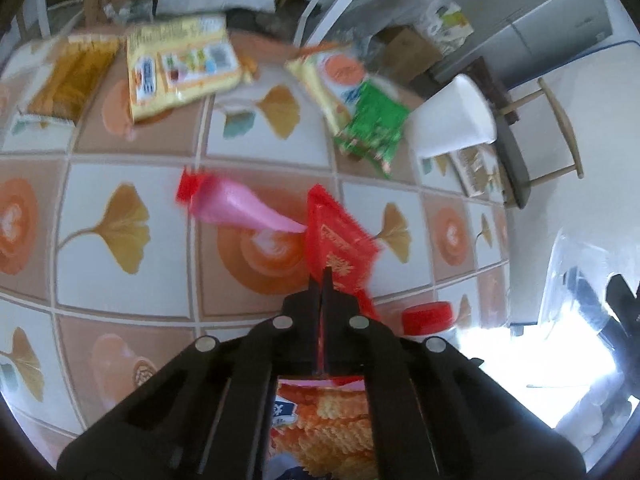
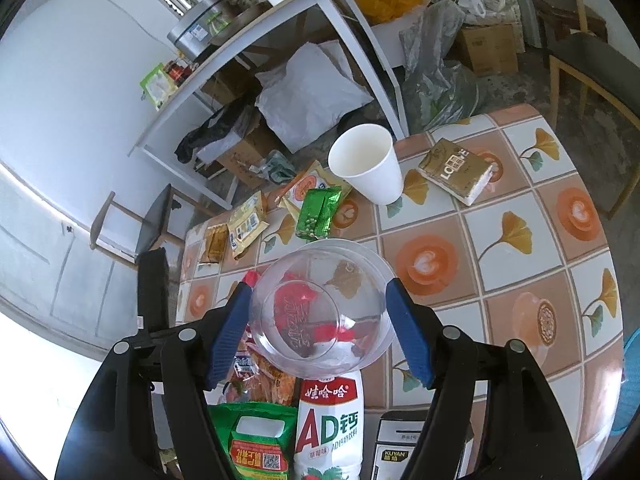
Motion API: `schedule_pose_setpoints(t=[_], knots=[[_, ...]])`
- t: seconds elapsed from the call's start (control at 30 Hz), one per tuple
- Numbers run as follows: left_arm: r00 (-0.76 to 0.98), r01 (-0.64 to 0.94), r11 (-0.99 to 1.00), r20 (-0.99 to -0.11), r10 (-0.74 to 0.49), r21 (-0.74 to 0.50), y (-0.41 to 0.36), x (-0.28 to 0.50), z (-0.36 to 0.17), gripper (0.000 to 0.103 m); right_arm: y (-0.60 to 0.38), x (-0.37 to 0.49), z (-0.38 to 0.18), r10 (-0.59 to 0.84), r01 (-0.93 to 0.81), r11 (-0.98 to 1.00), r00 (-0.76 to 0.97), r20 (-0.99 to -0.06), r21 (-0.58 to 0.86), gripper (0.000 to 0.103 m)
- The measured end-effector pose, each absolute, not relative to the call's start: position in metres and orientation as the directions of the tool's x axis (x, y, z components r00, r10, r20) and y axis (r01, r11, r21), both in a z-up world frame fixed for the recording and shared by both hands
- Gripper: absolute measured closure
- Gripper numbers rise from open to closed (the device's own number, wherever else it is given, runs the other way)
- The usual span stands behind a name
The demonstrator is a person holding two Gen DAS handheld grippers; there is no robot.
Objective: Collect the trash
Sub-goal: 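Grasp the red packet with the left tool while the right tool grasps the clear plastic cup, then carry red packet and clear cup over the wastebasket and open both tools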
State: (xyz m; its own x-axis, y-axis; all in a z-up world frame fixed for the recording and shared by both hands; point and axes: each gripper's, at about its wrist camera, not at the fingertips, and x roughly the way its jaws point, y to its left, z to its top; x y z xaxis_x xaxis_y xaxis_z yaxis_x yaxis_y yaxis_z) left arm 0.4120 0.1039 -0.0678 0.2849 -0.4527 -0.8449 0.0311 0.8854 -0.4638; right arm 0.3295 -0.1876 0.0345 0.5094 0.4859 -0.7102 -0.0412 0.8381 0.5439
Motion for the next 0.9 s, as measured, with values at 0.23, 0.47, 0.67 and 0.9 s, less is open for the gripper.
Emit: schedule_pose_setpoints(t=[0.23,0.47,0.67,0.9], knots=[[0.396,0.081,0.897,-0.812,-0.429,-0.435,0.103,0.392,-0.017,0.103,-0.21,0.307,0.055,0.493,-0.037,0.815,0.569,-0.658,0.578,0.036],[0.468,0.195,0.888,-0.757,-0.457,-0.415,0.072,0.354,0.041,0.103,-0.248,0.268,0.076,0.49,-0.026,0.787,0.633,-0.599,0.616,0.036],[0.449,0.327,0.846,-0.718,-0.531,-0.421,0.017,0.318,0.074,0.103,-0.298,0.222,0.082,0.459,0.018,0.766,0.685,-0.565,0.643,0.036],[0.321,0.506,0.755,-0.722,-0.614,-0.417,-0.101,0.276,0.079,0.103,-0.39,0.144,0.067,0.338,0.161,0.733,0.757,-0.559,0.661,0.036]])
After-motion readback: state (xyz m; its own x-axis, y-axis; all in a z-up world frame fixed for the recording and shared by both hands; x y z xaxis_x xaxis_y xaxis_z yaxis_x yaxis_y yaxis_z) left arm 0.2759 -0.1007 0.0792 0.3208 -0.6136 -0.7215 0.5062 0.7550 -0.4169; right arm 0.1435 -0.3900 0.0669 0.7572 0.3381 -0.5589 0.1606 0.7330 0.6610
